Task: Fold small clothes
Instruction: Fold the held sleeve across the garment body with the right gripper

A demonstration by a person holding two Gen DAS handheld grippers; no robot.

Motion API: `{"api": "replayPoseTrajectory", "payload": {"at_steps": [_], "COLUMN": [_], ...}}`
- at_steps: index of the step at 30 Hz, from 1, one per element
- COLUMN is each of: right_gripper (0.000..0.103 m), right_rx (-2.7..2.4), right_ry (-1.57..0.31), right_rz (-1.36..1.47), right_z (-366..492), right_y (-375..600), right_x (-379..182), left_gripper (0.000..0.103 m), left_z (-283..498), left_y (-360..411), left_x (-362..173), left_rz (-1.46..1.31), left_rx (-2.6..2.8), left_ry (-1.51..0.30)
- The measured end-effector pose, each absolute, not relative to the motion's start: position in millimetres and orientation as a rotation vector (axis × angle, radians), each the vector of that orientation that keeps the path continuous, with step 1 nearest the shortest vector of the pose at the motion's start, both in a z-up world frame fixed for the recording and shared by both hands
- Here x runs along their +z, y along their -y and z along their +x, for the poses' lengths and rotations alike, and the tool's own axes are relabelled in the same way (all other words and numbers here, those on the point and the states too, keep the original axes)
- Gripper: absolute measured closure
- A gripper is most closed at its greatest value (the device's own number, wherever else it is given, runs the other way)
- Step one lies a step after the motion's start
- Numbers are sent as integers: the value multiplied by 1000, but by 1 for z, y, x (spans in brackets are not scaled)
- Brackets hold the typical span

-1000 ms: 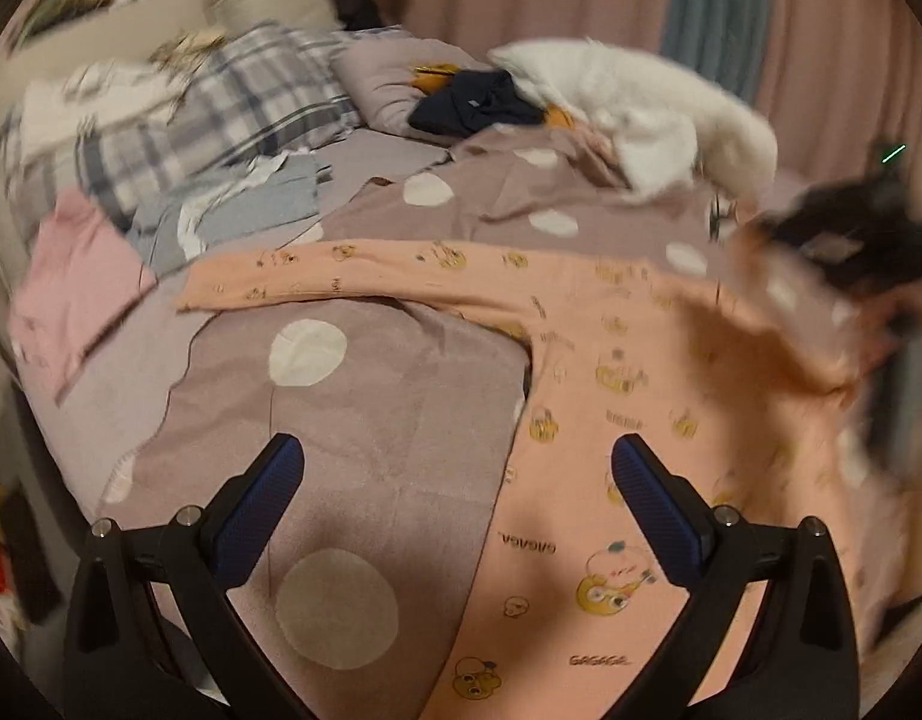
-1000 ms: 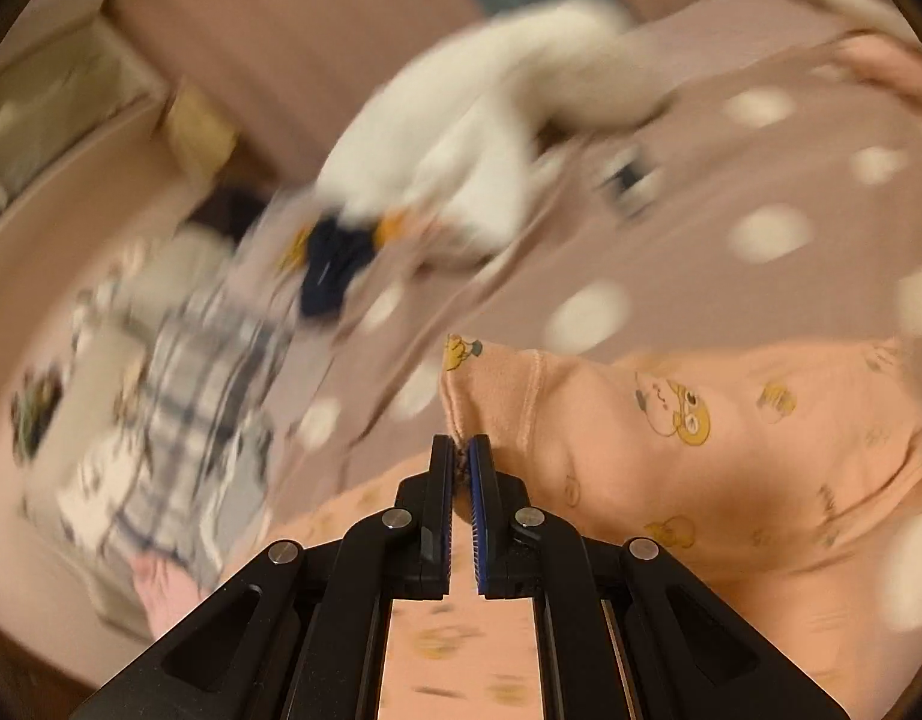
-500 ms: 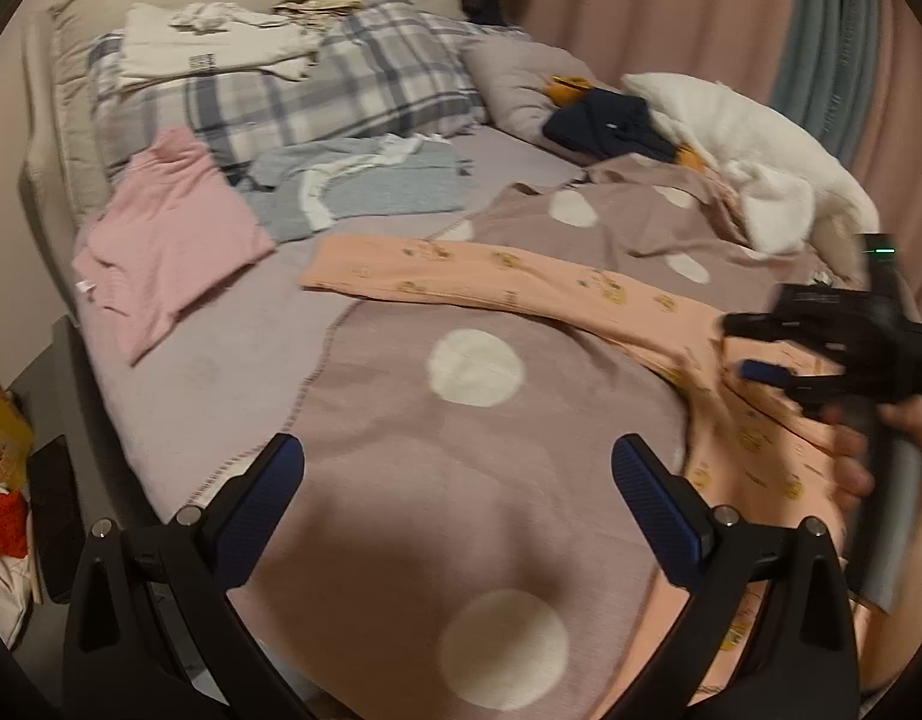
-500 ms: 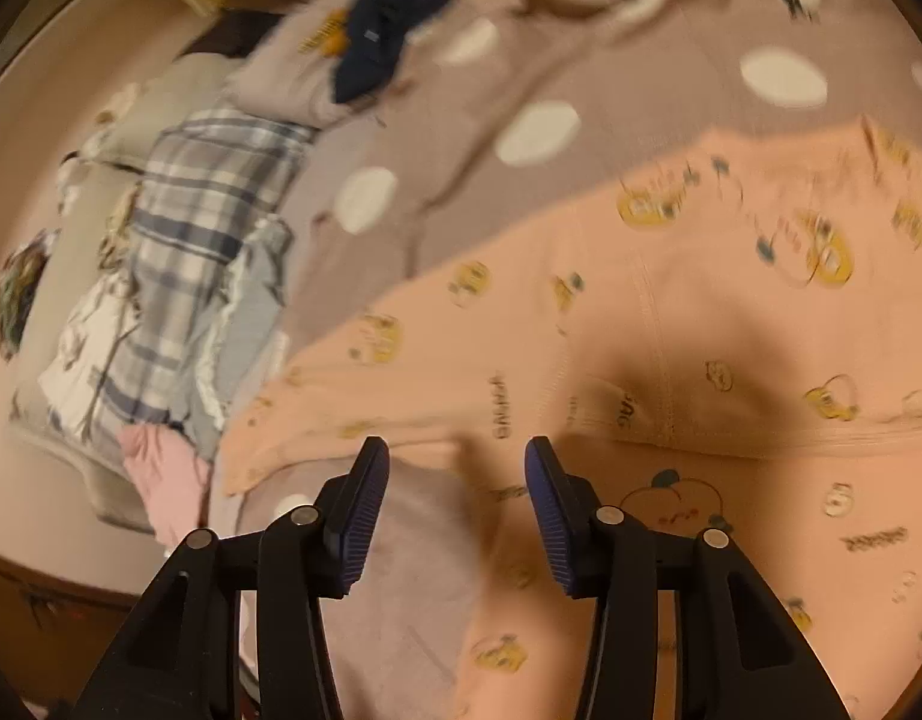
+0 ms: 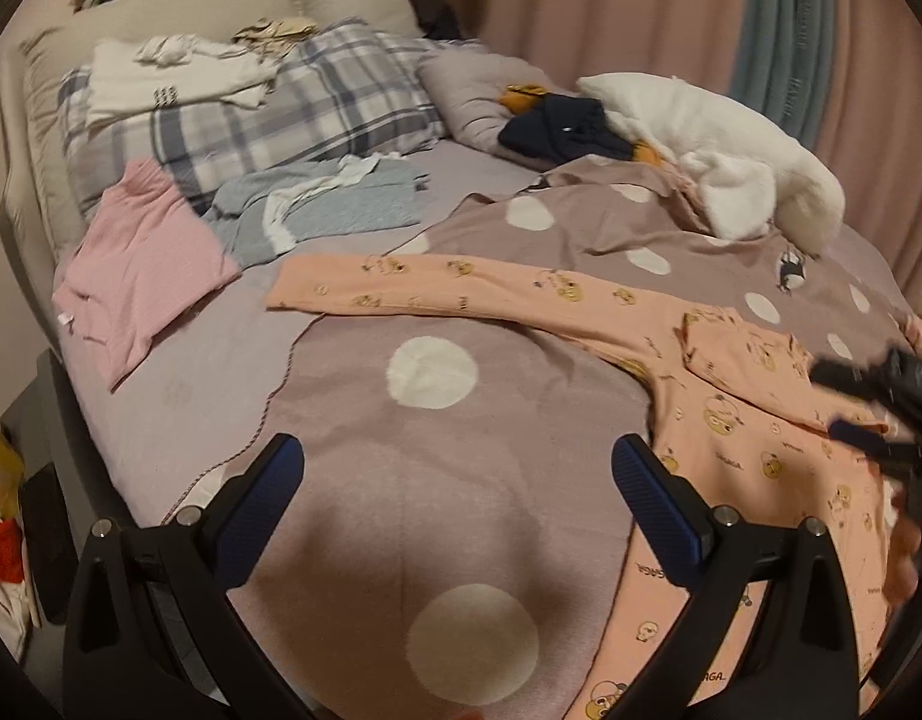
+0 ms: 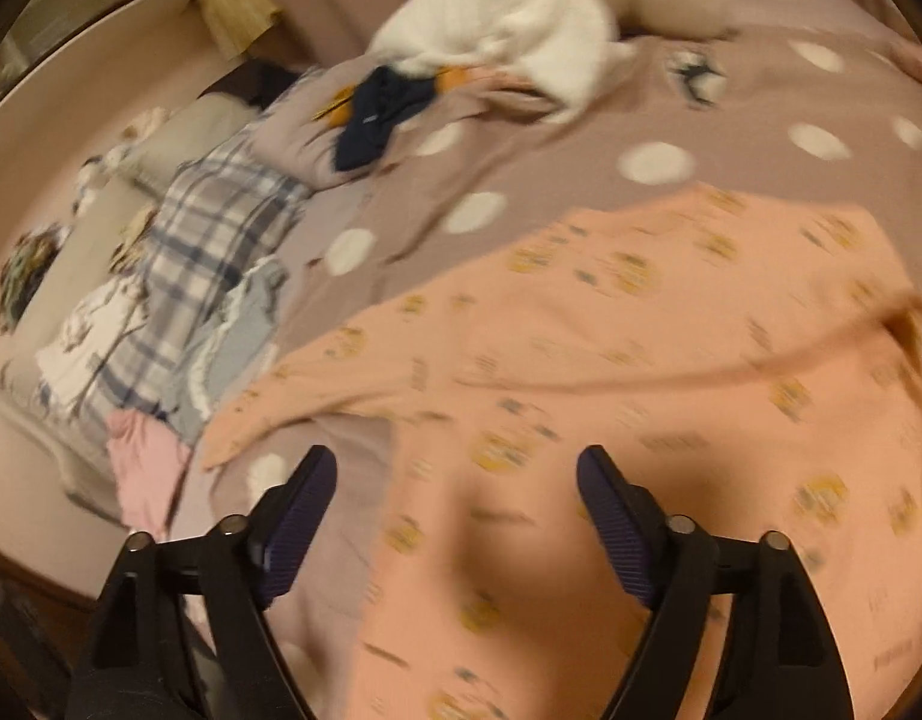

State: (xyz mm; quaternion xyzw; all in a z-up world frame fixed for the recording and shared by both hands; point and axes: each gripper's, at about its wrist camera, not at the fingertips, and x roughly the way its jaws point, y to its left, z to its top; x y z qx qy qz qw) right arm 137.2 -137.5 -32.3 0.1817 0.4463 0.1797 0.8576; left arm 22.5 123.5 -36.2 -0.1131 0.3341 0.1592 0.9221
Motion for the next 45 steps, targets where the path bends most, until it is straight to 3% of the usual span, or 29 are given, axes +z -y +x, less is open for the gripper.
{"api": "replayPoseTrajectory", "payload": {"at_steps": [5,7,8,24,37,45], "right_gripper": [19,9,9,9,9,9], "right_rx": [350,309,257,10,-20,1], "right_ry": [-911,-897,-897,-820,-688,-696], "right_rz": [472,465,447,310,40,36], "right_z": [100,89,87,51,36,32], "right_y": [183,194,200,223,190,181], "right_x": [-51,-55,-56,-36,-22,-21], "left_gripper": [0,0,0,0,0,0], "left_z": [22,20,19,-9,-60,-46], "left_y": [-122,-118,-116,-142,-121,-101], "left_x": [-37,-35,-34,-19,26,20], "left_rz": [-236,-210,-197,-292,-126,-47], "left_rx": [309,315,315,242,302,196], "left_ry": [-669,-628,-607,-478,-210,-228]}}
